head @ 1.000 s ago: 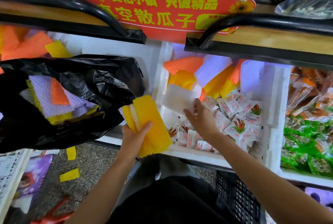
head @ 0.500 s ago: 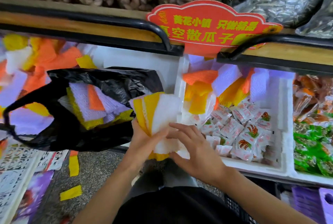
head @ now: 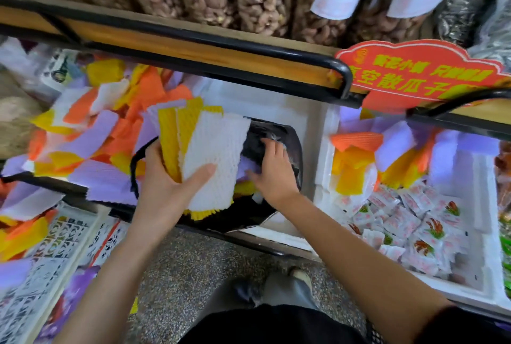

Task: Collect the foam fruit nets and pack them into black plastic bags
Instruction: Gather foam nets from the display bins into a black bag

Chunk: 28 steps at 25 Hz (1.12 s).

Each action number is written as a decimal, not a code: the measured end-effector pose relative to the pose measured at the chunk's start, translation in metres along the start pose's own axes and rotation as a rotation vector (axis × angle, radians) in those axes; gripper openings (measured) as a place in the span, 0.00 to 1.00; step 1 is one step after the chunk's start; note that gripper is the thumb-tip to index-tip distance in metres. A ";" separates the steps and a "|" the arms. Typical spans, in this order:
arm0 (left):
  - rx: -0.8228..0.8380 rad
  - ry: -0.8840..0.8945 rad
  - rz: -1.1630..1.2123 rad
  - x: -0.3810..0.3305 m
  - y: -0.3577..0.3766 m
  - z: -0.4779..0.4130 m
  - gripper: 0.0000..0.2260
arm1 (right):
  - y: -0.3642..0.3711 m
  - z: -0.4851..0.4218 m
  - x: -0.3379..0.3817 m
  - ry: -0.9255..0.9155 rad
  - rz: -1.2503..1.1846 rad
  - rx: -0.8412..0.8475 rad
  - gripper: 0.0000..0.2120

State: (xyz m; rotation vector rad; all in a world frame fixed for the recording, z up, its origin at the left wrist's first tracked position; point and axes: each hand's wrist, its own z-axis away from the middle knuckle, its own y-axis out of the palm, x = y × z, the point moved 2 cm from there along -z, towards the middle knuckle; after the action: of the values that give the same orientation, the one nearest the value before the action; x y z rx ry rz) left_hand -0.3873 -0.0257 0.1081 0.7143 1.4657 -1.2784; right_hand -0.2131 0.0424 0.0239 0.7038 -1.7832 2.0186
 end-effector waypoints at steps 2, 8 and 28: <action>-0.003 0.024 -0.047 0.010 -0.016 -0.006 0.32 | -0.004 -0.012 0.004 0.054 -0.018 -0.002 0.22; 0.043 0.133 -0.129 0.023 -0.031 -0.025 0.35 | -0.061 -0.013 0.010 -0.029 -0.213 -0.016 0.11; 0.260 0.257 -0.304 0.037 -0.019 -0.039 0.40 | 0.013 0.070 0.003 0.240 -0.163 -0.150 0.31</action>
State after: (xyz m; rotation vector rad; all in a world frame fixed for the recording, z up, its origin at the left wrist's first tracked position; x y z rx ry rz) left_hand -0.4278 -0.0003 0.0773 0.8760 1.6799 -1.6815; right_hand -0.2132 -0.0291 0.0209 0.5183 -1.6597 1.7610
